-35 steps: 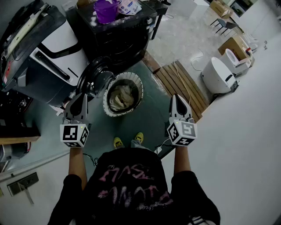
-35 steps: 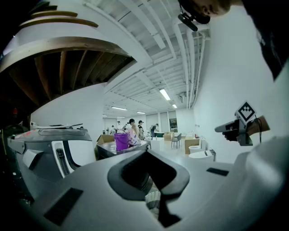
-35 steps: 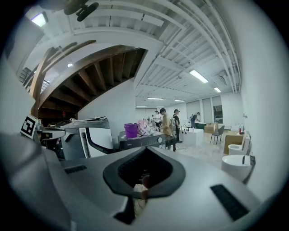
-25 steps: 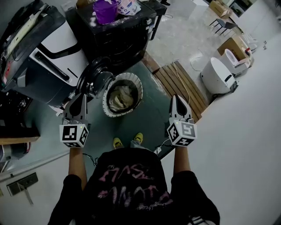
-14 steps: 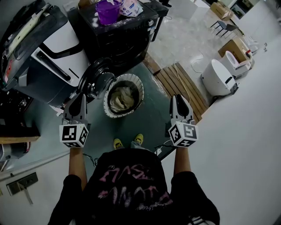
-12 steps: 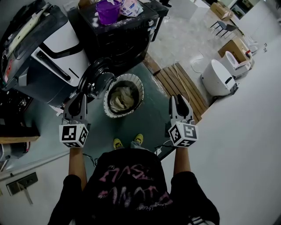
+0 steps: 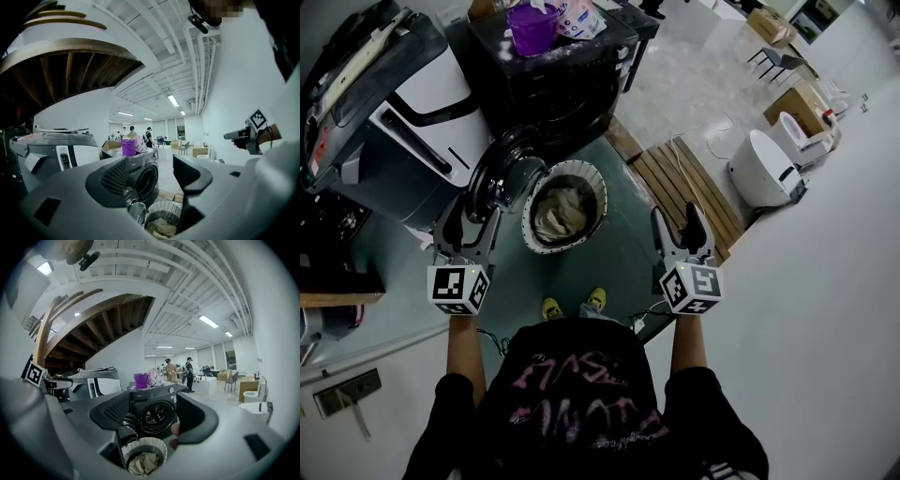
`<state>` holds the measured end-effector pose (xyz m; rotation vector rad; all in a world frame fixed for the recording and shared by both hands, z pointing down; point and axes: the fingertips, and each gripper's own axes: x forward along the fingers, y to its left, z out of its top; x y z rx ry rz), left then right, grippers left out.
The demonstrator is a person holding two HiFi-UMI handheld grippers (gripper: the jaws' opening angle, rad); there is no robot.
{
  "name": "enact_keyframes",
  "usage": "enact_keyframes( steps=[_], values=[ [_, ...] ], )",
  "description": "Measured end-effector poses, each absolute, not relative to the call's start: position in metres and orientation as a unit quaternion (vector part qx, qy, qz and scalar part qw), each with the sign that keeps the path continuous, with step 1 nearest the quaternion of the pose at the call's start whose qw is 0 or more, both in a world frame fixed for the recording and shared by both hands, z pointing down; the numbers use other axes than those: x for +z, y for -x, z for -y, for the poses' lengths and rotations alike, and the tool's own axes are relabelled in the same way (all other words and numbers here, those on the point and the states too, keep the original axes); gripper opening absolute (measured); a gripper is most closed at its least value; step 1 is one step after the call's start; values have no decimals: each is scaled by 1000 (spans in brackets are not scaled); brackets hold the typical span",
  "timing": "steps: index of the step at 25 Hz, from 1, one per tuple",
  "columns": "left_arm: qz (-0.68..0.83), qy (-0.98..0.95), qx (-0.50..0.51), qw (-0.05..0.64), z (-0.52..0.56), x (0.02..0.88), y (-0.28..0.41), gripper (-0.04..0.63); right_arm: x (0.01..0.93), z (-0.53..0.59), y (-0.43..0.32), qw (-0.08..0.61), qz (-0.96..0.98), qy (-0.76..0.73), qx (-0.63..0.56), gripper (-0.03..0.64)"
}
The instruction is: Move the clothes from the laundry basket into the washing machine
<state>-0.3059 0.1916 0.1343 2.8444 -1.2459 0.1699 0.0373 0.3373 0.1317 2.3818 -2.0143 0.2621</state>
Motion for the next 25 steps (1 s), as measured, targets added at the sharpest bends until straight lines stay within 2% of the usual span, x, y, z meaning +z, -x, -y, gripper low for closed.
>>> enact_keyframes(
  steps=[8,12,25],
  values=[
    [400,-915,51,16,-195,136,306,393,137,-340,-33,10,653,-752,90,434],
    [399,-916,50,18,-196,135,307,419,136,-342,-32,6,653,-752,90,440],
    [377,-924,54,23,-197,144,321,420,142,-351,-18,9,639,-762,100,437]
  ],
)
